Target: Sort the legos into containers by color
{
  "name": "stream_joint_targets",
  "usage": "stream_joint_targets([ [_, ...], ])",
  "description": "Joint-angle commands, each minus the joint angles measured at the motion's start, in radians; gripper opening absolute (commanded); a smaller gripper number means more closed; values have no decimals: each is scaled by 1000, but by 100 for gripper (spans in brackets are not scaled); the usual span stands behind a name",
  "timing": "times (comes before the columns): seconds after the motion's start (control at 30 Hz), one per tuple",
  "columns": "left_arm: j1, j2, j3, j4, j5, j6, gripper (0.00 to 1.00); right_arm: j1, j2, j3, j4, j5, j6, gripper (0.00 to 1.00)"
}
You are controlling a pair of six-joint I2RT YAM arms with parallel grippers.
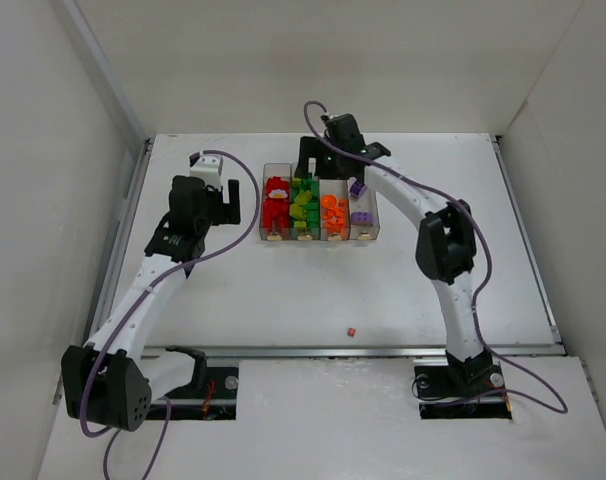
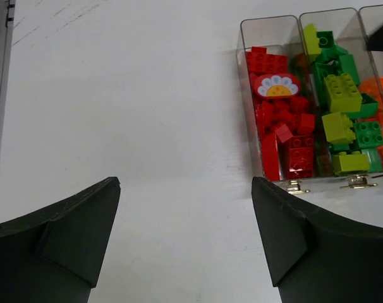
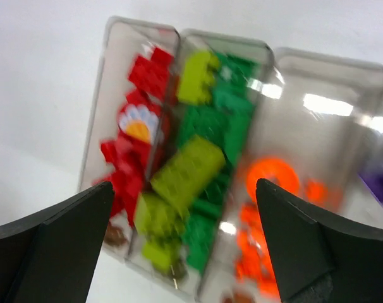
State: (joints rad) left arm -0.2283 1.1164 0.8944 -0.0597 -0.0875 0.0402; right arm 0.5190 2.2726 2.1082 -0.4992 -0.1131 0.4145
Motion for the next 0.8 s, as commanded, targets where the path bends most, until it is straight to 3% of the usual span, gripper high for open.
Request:
stream_joint_targets([
  [0.0,6,-46,-38,54,-61,-32,84,27,-263,-89,-70,119,-74,99],
  [0.13,6,-96,-139,132,-173,-68,93,162,-510,-423,-172,439,-121,99],
  [0.17,15,-110,-162,159,-191,-68,95,235,-585,-565,-185,449,-121,99],
  [0.3,15,-119,-222,169,-195,-112,96,398,-691,-854,-228,362,-48,97],
  [0.4,24,-130,-244,169,-133,-148,96,464,-732,-1006,-237,297,108,80],
  [0.47,24,-142,-244,169,-101,-148,96,484,-755,-1053,-237,297,237,72],
  [0.57,24,-153,-244,178,-92,-158,96,495,-788,-1105,-259,338,373,71],
  [0.77,24,-162,-244,169,-70,-169,96,507,-768,-1165,-249,316,431,69],
])
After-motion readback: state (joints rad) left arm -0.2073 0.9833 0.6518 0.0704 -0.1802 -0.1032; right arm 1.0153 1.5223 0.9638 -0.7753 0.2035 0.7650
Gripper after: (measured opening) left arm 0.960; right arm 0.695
